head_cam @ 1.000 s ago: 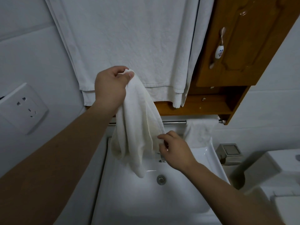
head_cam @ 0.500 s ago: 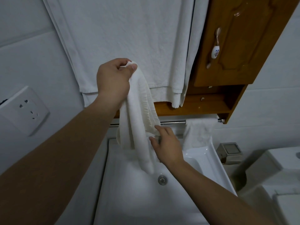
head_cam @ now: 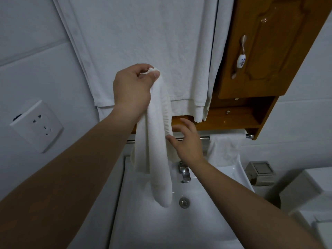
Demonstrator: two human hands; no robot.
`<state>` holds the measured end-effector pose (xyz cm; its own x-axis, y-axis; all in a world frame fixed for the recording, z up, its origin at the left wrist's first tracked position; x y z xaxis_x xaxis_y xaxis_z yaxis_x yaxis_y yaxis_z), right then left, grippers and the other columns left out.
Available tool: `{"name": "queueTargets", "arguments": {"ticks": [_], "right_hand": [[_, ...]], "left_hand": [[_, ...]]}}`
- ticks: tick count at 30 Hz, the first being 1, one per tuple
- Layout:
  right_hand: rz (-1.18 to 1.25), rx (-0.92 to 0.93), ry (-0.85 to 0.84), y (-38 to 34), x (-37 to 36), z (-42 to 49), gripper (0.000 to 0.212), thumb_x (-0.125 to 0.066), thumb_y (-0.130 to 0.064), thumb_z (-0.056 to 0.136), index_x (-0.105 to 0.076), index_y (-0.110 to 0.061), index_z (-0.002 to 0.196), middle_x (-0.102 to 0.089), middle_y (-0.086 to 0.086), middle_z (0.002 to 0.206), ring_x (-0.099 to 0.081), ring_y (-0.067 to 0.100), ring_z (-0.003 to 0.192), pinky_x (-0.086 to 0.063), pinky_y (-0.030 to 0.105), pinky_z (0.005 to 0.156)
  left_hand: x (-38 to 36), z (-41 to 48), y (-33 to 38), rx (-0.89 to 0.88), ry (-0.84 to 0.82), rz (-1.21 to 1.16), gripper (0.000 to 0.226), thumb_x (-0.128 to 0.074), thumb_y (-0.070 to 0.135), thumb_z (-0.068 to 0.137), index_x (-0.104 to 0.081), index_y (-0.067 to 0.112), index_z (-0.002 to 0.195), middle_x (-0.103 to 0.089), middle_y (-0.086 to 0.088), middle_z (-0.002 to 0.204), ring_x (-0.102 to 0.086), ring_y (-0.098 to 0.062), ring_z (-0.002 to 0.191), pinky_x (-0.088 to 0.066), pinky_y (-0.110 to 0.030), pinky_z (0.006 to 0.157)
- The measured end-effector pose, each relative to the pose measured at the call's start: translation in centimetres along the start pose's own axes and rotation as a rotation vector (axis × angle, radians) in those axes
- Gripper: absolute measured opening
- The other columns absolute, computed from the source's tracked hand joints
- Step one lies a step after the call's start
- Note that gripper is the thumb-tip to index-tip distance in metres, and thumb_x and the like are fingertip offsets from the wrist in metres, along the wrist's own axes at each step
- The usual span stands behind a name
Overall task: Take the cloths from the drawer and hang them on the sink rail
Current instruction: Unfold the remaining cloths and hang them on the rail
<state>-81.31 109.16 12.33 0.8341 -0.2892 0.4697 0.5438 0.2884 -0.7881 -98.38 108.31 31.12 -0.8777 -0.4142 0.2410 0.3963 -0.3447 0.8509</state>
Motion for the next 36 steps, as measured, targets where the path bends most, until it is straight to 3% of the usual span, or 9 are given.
{"name": "queueTargets", "arguments": {"ticks": [3,6,12,18,22,25,29,34,36], "right_hand": [[0.064,0.025,0.067,-0.5,-0.1,-0.9,0.041,-0.082,-0.032,0.080,-0.055,-0.027,0.111,-0.052,-0.008,0.130,-0.044,-0.006,0.111,-0.033,-0.002,0.086],[0.058,0.075,0.050,-0.9,-0.8,-1.5,0.031,-0.079,-0.027,0.083,-0.059,-0.024,0.107,-0.055,-0.007,0.130,-0.047,-0.003,0.112,-0.035,-0.001,0.085],[0.071,0.075,0.051,-1.4,-1.3,-1.0,0.039,-0.069,-0.023,0.091,-0.061,-0.019,0.130,-0.055,-0.002,0.135,-0.051,0.007,0.118,-0.041,0.019,0.097],[0.005,0.053,0.035,-1.0,-2.0,-0.3,0.022,-0.066,-0.027,0.094,-0.073,-0.013,0.109,-0.054,-0.002,0.136,-0.044,-0.004,0.107,-0.037,0.014,0.089],[-0.121,0.104,-0.060,-0.2,-3.0,-0.4,0.025,-0.060,-0.032,0.097,-0.073,-0.014,0.109,-0.056,-0.001,0.131,-0.056,0.010,0.101,-0.047,0.025,0.082],[-0.247,0.054,-0.144,2.0,-3.6,-1.2,0.026,-0.057,-0.031,0.098,-0.071,-0.015,0.113,-0.060,0.003,0.123,-0.060,0.020,0.100,-0.050,0.029,0.082],[-0.262,-0.020,-0.196,4.2,-3.7,-2.6,0.025,-0.056,-0.028,0.097,-0.069,-0.012,0.112,-0.060,0.004,0.118,-0.060,0.021,0.097,-0.047,0.026,0.076],[-0.058,-0.205,-0.127,6.1,-1.2,-4.3,0.010,-0.059,-0.022,0.092,-0.061,-0.016,0.099,-0.062,-0.001,0.095,-0.062,0.016,0.077,-0.053,0.023,0.064],[0.032,-0.273,-0.065,7.0,0.7,-4.7,0.002,-0.059,-0.018,0.092,-0.060,-0.017,0.093,-0.060,-0.003,0.083,-0.059,0.013,0.070,-0.047,0.018,0.057]], "left_hand": [[0.2,0.2,0.3,-0.001,0.013,-0.004,0.020,-0.072,0.029,0.089,-0.077,0.020,0.106,-0.072,0.015,0.087,-0.066,0.006,0.080,-0.047,-0.004,0.071],[0.2,0.2,0.5,-0.013,0.017,0.006,0.019,-0.071,0.029,0.089,-0.077,0.020,0.105,-0.071,0.018,0.087,-0.065,0.009,0.080,-0.045,-0.002,0.071],[-0.2,0.1,1.0,-0.032,0.001,0.012,0.010,-0.071,0.028,0.089,-0.075,0.026,0.098,-0.067,0.022,0.078,-0.061,0.014,0.073,-0.047,-0.003,0.071],[-0.1,0.4,1.4,-0.042,0.017,0.019,0.013,-0.072,0.029,0.089,-0.075,0.026,0.101,-0.066,0.023,0.080,-0.060,0.017,0.073,-0.045,-0.001,0.069],[0.3,0.7,1.2,-0.035,0.045,0.018,0.018,-0.072,0.030,0.089,-0.075,0.025,0.106,-0.067,0.023,0.083,-0.062,0.015,0.076,-0.045,-0.001,0.071],[0.9,1.0,0.8,-0.034,0.075,0.015,0.019,-0.073,0.029,0.087,-0.076,0.023,0.105,-0.068,0.021,0.084,-0.065,0.009,0.078,-0.048,-0.006,0.073],[1.3,1.3,-0.3,0.011,0.095,-0.029,0.016,-0.075,0.027,0.085,-0.078,0.020,0.099,-0.071,0.015,0.079,-0.068,0.001,0.077,-0.054,-0.018,0.078],[2.4,1.3,-2.1,0.048,0.118,0.047,0.019,-0.073,0.030,0.087,-0.076,0.023,0.104,-0.071,0.016,0.087,-0.065,0.007,0.079,-0.049,-0.007,0.076],[2.9,1.3,-3.5,0.103,0.139,0.054,0.021,-0.073,0.030,0.087,-0.077,0.022,0.106,-0.072,0.015,0.091,-0.064,0.007,0.081,-0.049,-0.007,0.076]]}}
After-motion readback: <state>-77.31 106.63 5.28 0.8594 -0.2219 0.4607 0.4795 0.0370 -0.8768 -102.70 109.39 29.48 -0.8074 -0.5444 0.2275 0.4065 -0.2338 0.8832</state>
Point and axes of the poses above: each hand's wrist, its own z-axis towards the middle knuckle, its own x-axis out of the back of the hand, y = z × x, the point moved 7 cm from there along z, towards the middle knuckle
